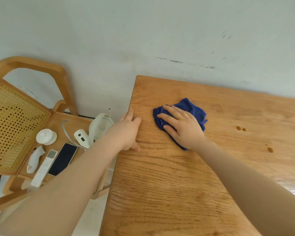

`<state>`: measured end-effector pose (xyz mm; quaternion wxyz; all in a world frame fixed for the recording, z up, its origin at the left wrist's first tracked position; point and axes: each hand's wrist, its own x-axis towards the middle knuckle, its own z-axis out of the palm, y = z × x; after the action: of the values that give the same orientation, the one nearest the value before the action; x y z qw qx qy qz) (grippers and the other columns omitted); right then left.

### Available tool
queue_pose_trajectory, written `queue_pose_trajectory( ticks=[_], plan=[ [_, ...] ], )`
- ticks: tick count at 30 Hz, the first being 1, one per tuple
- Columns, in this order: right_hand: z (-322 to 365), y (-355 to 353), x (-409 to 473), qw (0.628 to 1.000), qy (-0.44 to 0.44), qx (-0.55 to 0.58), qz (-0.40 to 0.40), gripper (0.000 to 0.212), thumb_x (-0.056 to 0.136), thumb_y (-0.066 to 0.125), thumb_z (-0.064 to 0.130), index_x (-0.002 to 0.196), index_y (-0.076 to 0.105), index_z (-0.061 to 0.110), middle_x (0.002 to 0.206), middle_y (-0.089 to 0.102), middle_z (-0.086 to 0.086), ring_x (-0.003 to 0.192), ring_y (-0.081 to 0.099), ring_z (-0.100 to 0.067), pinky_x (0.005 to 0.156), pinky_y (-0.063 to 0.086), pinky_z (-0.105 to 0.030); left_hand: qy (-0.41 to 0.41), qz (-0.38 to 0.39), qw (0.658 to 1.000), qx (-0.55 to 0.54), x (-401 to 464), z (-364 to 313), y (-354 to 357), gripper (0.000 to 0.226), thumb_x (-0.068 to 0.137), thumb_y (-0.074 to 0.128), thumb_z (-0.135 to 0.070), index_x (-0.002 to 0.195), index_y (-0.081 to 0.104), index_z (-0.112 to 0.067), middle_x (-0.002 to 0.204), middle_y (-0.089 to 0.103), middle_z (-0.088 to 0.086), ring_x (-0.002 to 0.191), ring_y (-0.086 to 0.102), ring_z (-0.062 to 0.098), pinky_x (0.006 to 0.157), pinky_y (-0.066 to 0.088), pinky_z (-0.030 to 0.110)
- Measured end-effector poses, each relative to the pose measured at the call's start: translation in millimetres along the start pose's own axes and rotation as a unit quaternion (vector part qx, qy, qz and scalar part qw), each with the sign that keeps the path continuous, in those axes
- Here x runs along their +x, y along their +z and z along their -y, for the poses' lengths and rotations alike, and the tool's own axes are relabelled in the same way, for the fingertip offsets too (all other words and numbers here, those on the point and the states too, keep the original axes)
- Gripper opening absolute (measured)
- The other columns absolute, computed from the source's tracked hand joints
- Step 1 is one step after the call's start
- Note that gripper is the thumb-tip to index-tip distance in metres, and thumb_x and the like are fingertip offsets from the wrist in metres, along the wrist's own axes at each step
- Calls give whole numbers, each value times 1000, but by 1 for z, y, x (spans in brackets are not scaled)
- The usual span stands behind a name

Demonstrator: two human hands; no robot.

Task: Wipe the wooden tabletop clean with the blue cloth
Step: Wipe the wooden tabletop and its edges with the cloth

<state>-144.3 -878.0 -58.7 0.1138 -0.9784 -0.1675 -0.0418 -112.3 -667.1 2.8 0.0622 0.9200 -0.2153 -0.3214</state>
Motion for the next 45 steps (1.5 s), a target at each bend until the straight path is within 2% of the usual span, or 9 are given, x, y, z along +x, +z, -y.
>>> queue_pose_trajectory(
  ticks=[3,9,12,18,22,26,35,40,45],
  plan=[
    [-27,-6,9,999,-33,1,14,45,93,32,44,127,54,25,141,46,-4,127,45,-30,99,37,-45,-25,-21,999,21,-1,-12,-2,97,77,70,-43,149,9,-18,157,-9,10,145,-1,27,117,15,41],
    [-95,-7,62,986,166,-9,-22,41,97,38,40,136,43,29,150,32,-1,134,32,-27,104,30,-44,-17,-98,995,14,9,-44,12,91,83,53,-59,150,9,-17,159,0,1,145,-7,21,117,7,39],
    [-84,-4,34,991,134,4,-26,46,92,35,44,131,50,26,146,40,-6,129,40,-31,100,35,-46,1,-83,997,11,12,-69,19,92,83,52,-61,150,8,-16,159,-5,1,145,-9,21,116,4,38],
    [-97,-29,-52,999,-42,13,-8,44,92,36,41,125,57,20,140,47,-9,124,48,-35,96,40,-47,-8,-55,998,3,25,-122,21,104,77,52,-69,150,-1,-17,158,-9,5,145,-1,25,118,12,40],
    [-137,-33,-6,997,66,5,-44,51,89,31,47,125,57,22,138,50,-9,120,50,-34,95,42,-48,-52,-44,996,52,34,-141,20,107,71,52,-74,149,-6,-30,158,-9,9,144,2,31,113,21,43],
    [-159,-28,20,987,158,-20,-19,42,97,35,41,137,42,30,150,32,-3,135,32,-27,104,29,-45,-69,-53,994,62,40,-147,27,112,67,59,-71,148,-7,-32,157,-13,8,144,-1,30,114,18,42],
    [-128,-38,-62,998,-56,25,10,46,92,32,43,126,56,24,140,47,-6,126,46,-33,98,40,-49,-81,-49,995,5,39,-148,31,112,65,65,-67,147,-6,-38,157,-18,2,144,-9,25,116,12,42],
    [-156,-27,-2,991,135,-1,-1,41,97,34,42,136,42,32,150,32,0,136,30,-25,105,27,-43,-84,-44,995,9,40,-146,39,112,65,65,-67,147,-5,-38,156,-18,2,144,-10,24,116,13,43],
    [-141,-32,-23,992,125,-3,21,42,97,34,40,136,42,30,151,30,-2,138,27,-26,106,26,-44,-74,-49,996,0,43,-150,40,111,68,65,-65,148,-6,-35,156,-19,6,144,-10,27,117,8,42]
  ],
)
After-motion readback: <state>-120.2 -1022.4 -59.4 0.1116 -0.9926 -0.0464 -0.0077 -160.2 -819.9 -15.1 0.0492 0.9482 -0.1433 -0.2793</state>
